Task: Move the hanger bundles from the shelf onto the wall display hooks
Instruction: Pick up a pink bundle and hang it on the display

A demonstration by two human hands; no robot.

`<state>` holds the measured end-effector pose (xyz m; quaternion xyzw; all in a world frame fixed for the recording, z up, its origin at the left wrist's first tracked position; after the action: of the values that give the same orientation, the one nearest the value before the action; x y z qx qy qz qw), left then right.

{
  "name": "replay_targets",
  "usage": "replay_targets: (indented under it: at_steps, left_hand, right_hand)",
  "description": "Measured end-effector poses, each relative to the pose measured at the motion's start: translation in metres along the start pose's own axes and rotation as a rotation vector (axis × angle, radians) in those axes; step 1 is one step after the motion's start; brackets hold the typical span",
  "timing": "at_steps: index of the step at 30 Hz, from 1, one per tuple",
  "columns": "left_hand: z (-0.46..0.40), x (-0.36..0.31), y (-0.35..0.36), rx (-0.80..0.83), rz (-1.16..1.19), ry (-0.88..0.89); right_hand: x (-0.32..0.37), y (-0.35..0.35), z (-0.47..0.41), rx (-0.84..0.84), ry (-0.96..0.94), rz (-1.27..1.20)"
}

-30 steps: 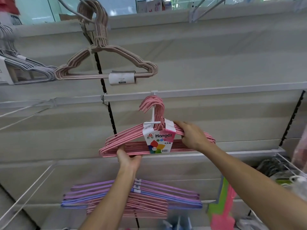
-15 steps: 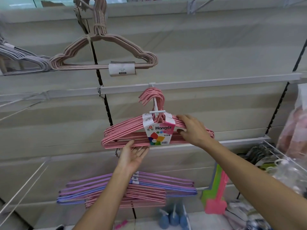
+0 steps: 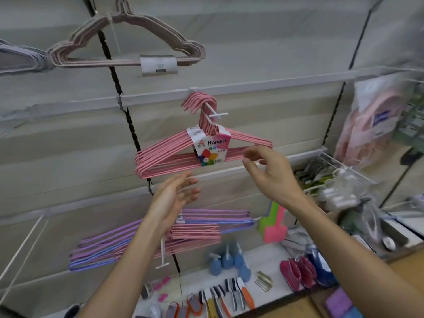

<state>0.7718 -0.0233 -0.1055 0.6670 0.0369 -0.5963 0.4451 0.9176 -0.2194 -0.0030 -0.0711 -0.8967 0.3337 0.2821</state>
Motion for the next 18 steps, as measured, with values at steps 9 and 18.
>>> replay_targets:
  at_steps: [9, 18]
  left_hand:
    - [0.069, 0.023, 0.062, 0.300, -0.519, 0.208]
    - [0.117, 0.098, 0.170, 0.724, -0.812, 0.314]
  right_hand:
    - [0.016, -0.087, 0.086, -0.175, 0.067, 0.073]
    - [-0.018, -0.184, 0.165, -0.295, 0.197, 0.181]
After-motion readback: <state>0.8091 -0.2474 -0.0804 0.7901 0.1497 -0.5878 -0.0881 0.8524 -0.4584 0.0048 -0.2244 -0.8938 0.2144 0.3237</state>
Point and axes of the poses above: each hand's wrist, its own z-axis away from the middle knuckle, its own y-axis out of the palm, x = y × z, the point moved 9 cm from there along -z, towards the middle knuckle, and after that the axes turned 11 degrees about z, right-handed, at the moved point
